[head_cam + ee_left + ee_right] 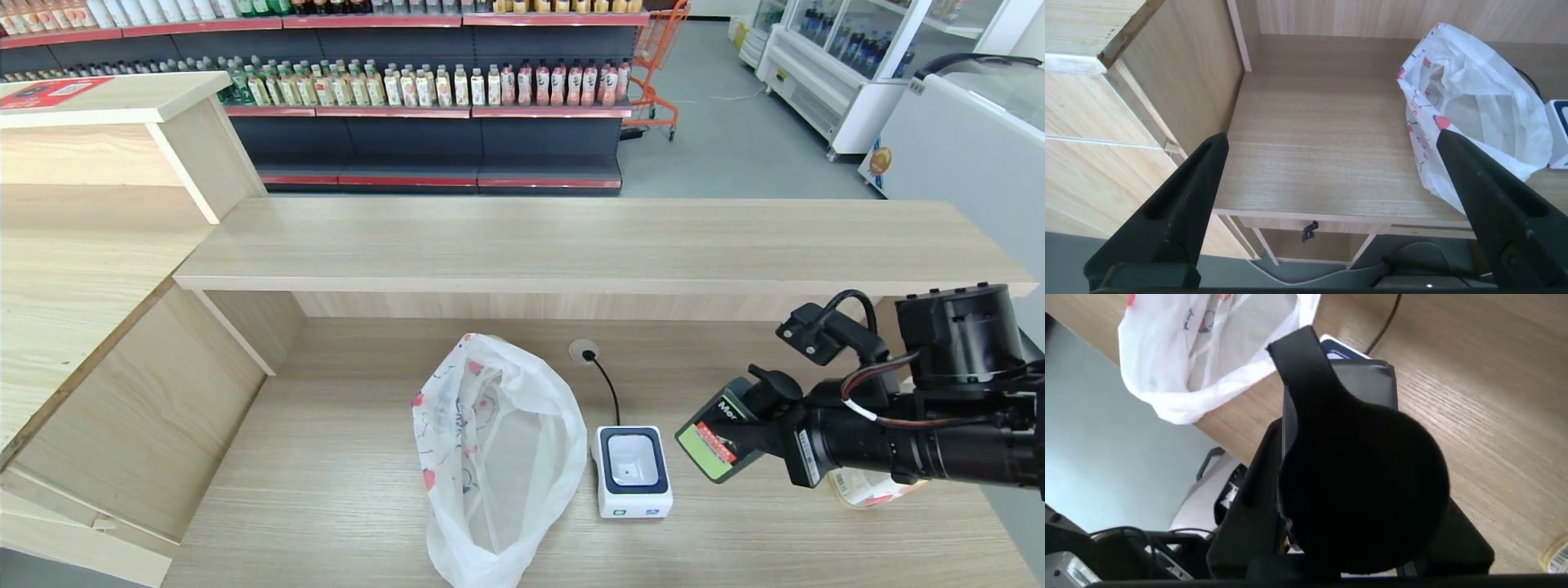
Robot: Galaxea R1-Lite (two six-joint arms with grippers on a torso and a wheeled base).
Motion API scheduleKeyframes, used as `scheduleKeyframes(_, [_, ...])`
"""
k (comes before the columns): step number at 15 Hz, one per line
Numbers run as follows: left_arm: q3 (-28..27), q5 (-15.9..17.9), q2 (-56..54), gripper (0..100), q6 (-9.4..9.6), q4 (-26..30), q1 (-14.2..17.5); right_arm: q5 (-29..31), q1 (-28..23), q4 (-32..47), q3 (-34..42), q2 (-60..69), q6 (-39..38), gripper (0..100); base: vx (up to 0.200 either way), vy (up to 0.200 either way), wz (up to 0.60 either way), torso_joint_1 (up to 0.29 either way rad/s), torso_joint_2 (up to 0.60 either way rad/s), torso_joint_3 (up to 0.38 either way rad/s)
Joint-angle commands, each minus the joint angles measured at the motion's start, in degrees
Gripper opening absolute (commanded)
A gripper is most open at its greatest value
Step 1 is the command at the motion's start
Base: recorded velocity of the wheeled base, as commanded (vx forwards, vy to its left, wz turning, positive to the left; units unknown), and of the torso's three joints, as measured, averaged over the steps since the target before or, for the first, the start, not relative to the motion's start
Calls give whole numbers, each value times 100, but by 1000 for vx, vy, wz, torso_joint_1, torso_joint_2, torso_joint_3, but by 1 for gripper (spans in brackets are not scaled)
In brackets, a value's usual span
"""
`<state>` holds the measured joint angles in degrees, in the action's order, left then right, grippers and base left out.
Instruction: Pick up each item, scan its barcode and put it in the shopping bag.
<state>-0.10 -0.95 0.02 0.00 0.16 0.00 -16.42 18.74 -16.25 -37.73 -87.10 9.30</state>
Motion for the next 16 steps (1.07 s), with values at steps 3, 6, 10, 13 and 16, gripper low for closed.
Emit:
scheduleKeyframes(3, [1, -2, -2, 100, 18, 2, 0, -54, 218, -1, -226, -334, -7, 0, 0, 200, 0, -7, -2, 7])
scheduleKeyframes(6, [1, -2, -2, 100, 0, 2, 0, -186, 455, -10, -402, -694, -7, 0, 0, 67, 0, 7, 6, -1])
scheduleKeyframes(10, [1, -2, -2, 100, 0, 2, 0, -335, 666, -1108, -446, -1802, -7, 0, 0, 0, 0, 0, 0, 0])
scheduleKeyframes(13, [1, -2, -2, 100, 0, 2, 0, -335, 868, -2418, -481, -2900, 45, 0, 0, 0, 0, 0, 0, 0])
scheduleKeyframes(16, [1, -2, -2, 100, 0, 2, 0, -327, 1123, -3464, -657, -3823, 239, 0, 0, 0, 0, 0, 0, 0])
